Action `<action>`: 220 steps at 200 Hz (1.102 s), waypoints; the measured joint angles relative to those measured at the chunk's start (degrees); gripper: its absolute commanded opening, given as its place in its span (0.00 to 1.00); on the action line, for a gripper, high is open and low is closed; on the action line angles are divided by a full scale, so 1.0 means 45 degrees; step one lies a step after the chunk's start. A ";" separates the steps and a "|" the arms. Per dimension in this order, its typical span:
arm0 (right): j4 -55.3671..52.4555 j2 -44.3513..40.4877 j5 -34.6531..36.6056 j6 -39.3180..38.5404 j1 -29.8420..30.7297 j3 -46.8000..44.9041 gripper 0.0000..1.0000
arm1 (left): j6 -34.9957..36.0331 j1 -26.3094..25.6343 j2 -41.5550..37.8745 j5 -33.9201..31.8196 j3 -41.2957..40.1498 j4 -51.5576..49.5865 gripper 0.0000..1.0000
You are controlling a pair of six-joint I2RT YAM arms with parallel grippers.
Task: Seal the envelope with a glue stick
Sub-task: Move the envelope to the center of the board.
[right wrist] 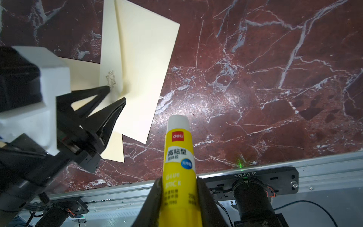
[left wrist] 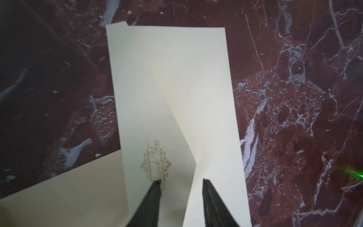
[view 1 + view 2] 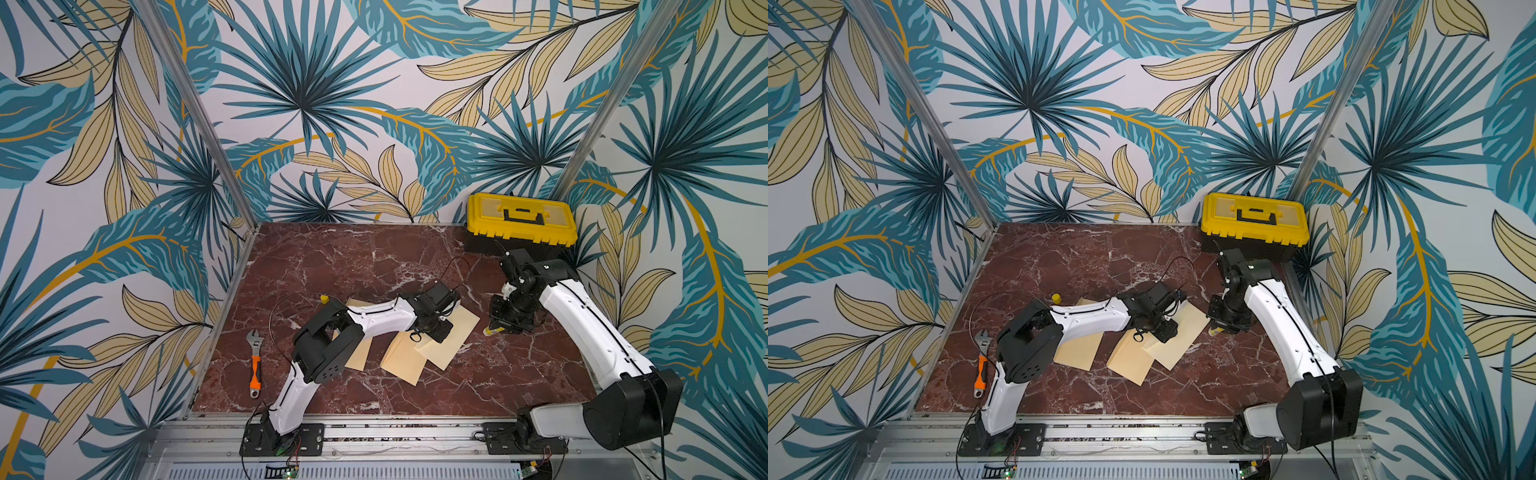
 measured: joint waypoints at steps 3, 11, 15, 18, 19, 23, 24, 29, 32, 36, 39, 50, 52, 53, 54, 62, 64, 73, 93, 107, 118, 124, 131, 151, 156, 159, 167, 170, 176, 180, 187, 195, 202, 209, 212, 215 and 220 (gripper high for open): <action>0.0005 0.0010 0.0005 0.0010 0.0010 0.0005 0.00 | -0.0121 0.0000 -0.0029 -0.0078 -0.0024 0.0024 0.60; 0.0005 0.0039 0.0005 0.0029 0.0029 0.0024 0.00 | -0.0083 0.0000 -0.0058 -0.0257 -0.0024 0.0029 0.61; 0.0010 0.0044 0.0005 0.0029 0.0039 0.0039 0.00 | -0.0078 0.0000 -0.0063 -0.0291 -0.0024 0.0049 0.61; 0.0010 0.0053 0.0010 0.0029 0.0044 0.0049 0.00 | -0.0073 0.0000 -0.0063 -0.0384 -0.0019 0.0058 0.61; 0.0010 0.0053 0.0010 0.0034 0.0049 0.0053 0.00 | -0.0044 0.0000 -0.0063 -0.0423 -0.0010 0.0053 0.61; 0.0010 0.0053 0.0010 0.0034 0.0049 0.0073 0.00 | -0.0058 0.0000 -0.0063 -0.0476 0.0000 0.0039 0.62; 0.0010 0.0053 0.0010 0.0034 0.0049 0.0073 0.00 | -0.0044 0.0000 -0.0063 -0.0539 0.0005 0.0029 0.62; 0.0024 0.0053 0.0015 0.0034 0.0049 0.0092 0.00 | 0.0000 0.0000 -0.0058 -0.0631 0.0044 -0.0049 0.62; 0.0029 0.0053 0.0015 0.0034 0.0049 0.0102 0.00 | 0.0044 0.0000 -0.0053 -0.0733 0.0083 -0.0097 0.62; 0.0029 0.0053 0.0015 0.0034 0.0058 0.0117 0.00 | 0.0078 -0.0005 -0.0053 -0.0811 0.0136 -0.0160 0.63; 0.0029 0.0053 0.0024 0.0034 0.0058 0.0126 0.00 | 0.0141 -0.0005 -0.0049 -0.0942 0.0194 -0.0204 0.63; 0.0044 0.0053 0.0053 0.0034 0.0058 0.0141 0.00 | 0.0291 -0.0015 -0.0044 -0.1307 0.0408 -0.0306 0.65; 0.0039 0.0053 0.0058 0.0034 0.0058 0.0141 0.00 | 0.0345 -0.0015 -0.0044 -0.1384 0.0447 -0.0321 0.65; 0.0039 0.0053 0.0058 0.0034 0.0058 0.0141 0.00 | 0.0364 -0.0015 -0.0044 -0.1404 0.0461 -0.0321 0.65; 0.0039 0.0053 0.0058 0.0034 0.0058 0.0141 0.00 | 0.0384 -0.0015 -0.0044 -0.1418 0.0481 -0.0325 0.65; 0.0039 0.0053 0.0063 0.0034 0.0058 0.0146 0.00 | 0.0520 -0.0015 -0.0024 -0.1695 0.0675 -0.0389 0.67; 0.0039 0.0053 0.0063 0.0034 0.0058 0.0146 0.00 | 0.0515 -0.0019 -0.0015 -0.1763 0.0729 -0.0408 0.68; 0.0039 0.0053 0.0097 0.0029 0.0058 0.0146 0.00 | 0.0714 -0.0029 0.0087 -0.2040 0.1039 -0.0510 0.70; 0.0039 0.0053 0.0112 0.0029 0.0058 0.0146 0.00 | 0.0933 -0.0024 0.0340 -0.2186 0.1603 -0.0680 0.72; 0.0039 0.0053 0.0131 0.0029 0.0058 0.0151 0.00 | 0.1044 -0.0019 0.0549 -0.2001 0.1880 -0.0835 0.72; 0.0039 0.0053 0.0155 0.0029 0.0058 0.0155 0.00 | 0.1073 -0.0019 0.0753 -0.1846 0.2074 -0.0928 0.73; 0.0039 0.0053 0.0160 0.0029 0.0058 0.0155 0.00 | 0.1088 -0.0019 0.0865 -0.1739 0.2132 -0.0942 0.74; 0.0039 0.0053 0.0175 0.0029 0.0058 0.0155 0.00 | 0.1093 -0.0024 0.0981 -0.1647 0.2181 -0.1001 0.74; 0.0039 0.0053 0.0199 0.0029 0.0058 0.0155 0.00 | 0.1141 -0.0024 0.1321 -0.1559 0.2244 -0.1229 0.76; 0.0039 0.0053 0.0199 0.0029 0.0058 0.0155 0.00 | 0.1146 -0.0024 0.1413 -0.1559 0.2249 -0.1297 0.77; 0.0039 0.0053 0.0199 0.0024 0.0058 0.0155 0.00 | 0.1151 -0.0024 0.1462 -0.1569 0.2259 -0.1345 0.77; 0.0039 0.0053 0.0199 0.0024 0.0058 0.0155 0.00 | 0.1195 -0.0024 0.1593 -0.1588 0.2263 -0.1443 0.78; 0.0039 0.0053 0.0199 0.0024 0.0058 0.0155 0.00 | 0.1219 -0.0024 0.1647 -0.1627 0.2263 -0.1477 0.78; 0.0039 0.0053 0.0199 0.0024 0.0058 0.0155 0.00 | 0.1273 -0.0024 0.1671 -0.1681 0.2302 -0.1486 0.78; 0.0039 0.0053 0.0199 0.0024 0.0058 0.0155 0.00 | 0.1292 -0.0024 0.1681 -0.1719 0.2346 -0.1525 0.78; 0.0039 0.0053 0.0199 0.0024 0.0058 0.0155 0.00 | 0.1311 -0.0024 0.1690 -0.1768 0.2390 -0.1583 0.78; 0.0039 0.0053 0.0199 0.0024 0.0058 0.0155 0.00 | 0.1326 -0.0029 0.1690 -0.1821 0.2395 -0.1647 0.78; 0.0039 0.0053 0.0199 0.0019 0.0058 0.0155 0.00 | 0.1326 -0.0029 0.1690 -0.1860 0.2395 -0.1700 0.77; 0.0039 0.0053 0.0199 0.0019 0.0058 0.0160 0.00 | 0.1326 -0.0015 0.1690 -0.1875 0.2395 -0.1715 0.76; 0.0039 0.0053 0.0199 0.0019 0.0058 0.0160 0.00 | 0.1316 -0.0005 0.1690 -0.1875 0.2395 -0.1715 0.76; 0.0039 0.0053 0.0204 0.0019 0.0058 0.0160 0.00 | 0.1287 0.0010 0.1690 -0.1870 0.2395 -0.1719 0.75; 0.0039 0.0053 0.0199 0.0019 0.0058 0.0160 0.00 | 0.1253 0.0039 0.1690 -0.1860 0.2395 -0.1715 0.73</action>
